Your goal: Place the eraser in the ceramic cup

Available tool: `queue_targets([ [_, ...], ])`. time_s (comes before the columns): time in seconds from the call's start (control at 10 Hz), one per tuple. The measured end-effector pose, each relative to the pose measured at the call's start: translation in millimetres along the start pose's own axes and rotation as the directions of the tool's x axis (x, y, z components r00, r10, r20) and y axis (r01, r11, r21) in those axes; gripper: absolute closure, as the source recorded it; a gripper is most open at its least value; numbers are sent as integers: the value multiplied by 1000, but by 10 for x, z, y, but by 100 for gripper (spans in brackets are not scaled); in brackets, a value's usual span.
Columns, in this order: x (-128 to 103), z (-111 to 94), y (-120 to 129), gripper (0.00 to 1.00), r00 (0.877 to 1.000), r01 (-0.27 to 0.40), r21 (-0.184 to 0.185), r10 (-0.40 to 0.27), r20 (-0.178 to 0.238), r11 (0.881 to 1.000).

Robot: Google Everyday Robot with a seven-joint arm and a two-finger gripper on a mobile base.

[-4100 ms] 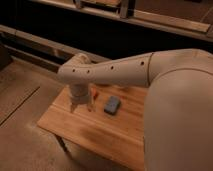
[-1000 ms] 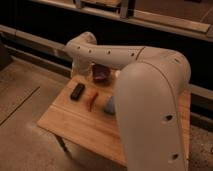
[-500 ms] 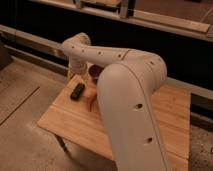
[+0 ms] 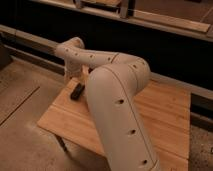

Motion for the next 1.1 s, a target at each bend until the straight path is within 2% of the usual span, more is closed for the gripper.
queue_targets([
  [0.4, 64, 325, -133, 35, 998, -16, 60, 20, -66, 998],
  [0.7, 87, 483, -161, 35, 995, -29, 79, 36, -96, 996],
  [0.9, 99, 559, -130, 49, 994, -9, 76, 17, -112, 997],
  [1.1, 86, 580, -97, 68, 993, 7, 64, 1, -115, 998],
])
